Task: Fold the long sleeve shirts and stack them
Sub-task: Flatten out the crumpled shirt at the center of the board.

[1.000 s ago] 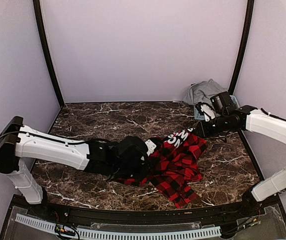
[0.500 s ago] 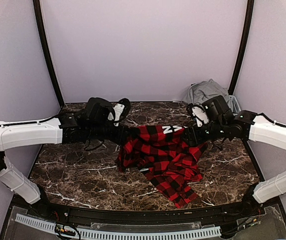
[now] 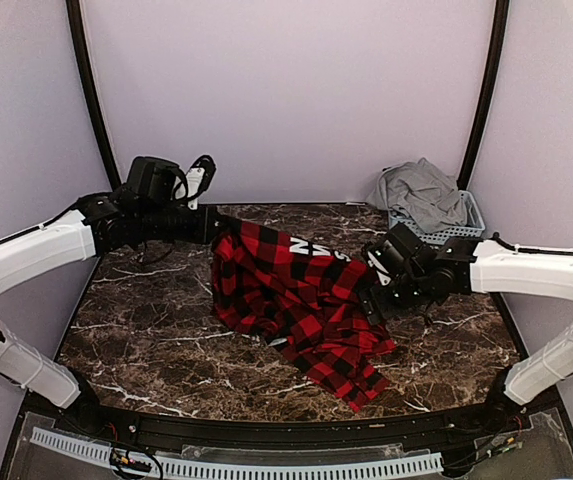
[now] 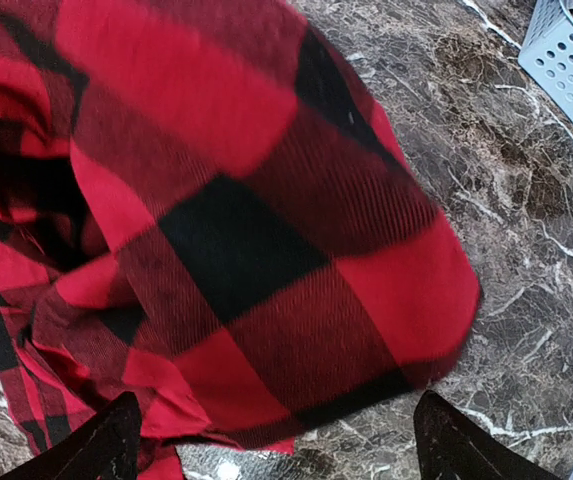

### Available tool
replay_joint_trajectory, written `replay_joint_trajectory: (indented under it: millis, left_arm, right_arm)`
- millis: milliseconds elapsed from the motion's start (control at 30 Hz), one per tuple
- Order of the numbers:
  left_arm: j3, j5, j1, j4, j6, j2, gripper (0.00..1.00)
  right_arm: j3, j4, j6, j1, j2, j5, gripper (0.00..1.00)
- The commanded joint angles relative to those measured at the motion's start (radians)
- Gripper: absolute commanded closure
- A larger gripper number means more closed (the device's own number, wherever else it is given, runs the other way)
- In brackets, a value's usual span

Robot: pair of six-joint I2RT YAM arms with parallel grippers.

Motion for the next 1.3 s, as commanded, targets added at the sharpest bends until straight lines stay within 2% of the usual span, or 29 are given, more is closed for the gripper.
replay_joint_trajectory:
  millis: [0,200,333,500,733,967,1100,1200,1267]
  left_arm:
    - [0.054,0.031,0.054,-0.040,0.002,-0.046,1.00]
    - [0.058,0.083,0.081,-0.043,0.006,-0.038,1.00]
    - [0.037,0.095,0.084,-0.030,0.001,-0.035,1.00]
    - [0.022,0.098,0.086,-0.014,-0.002,-0.036,1.00]
    - [0.025,0.093,0.087,-0.014,0.004,-0.045,1.00]
    - [-0.012,0.063,0.097,-0.007,0.014,-0.069,1.00]
    - [-0.060,0.044,0.110,0.011,0.018,-0.093,1.00]
    - [-0.066,0.031,0.119,0.007,0.021,-0.105,1.00]
    - [-0.059,0.019,0.124,-0.005,0.032,-0.111,1.00]
  right_arm:
    - [-0.010,-0.006,0.022,0.034,0.009,0.066,0.09]
    - [-0.004,0.041,0.011,0.034,0.055,0.151,0.14]
    - [0.003,0.134,0.003,0.033,0.074,0.042,0.11]
    - [-0.064,0.276,0.057,0.032,0.087,-0.047,0.09]
    - [-0.111,0.373,0.109,0.012,0.174,-0.017,0.19]
    - [-0.130,0.467,0.047,-0.025,0.146,0.057,0.61]
    - [-0.112,0.439,-0.006,-0.036,0.084,0.110,0.98]
    - [-0.079,0.369,-0.035,-0.047,0.023,0.155,1.00]
    - [-0.020,0.257,-0.054,-0.051,-0.016,0.190,1.00]
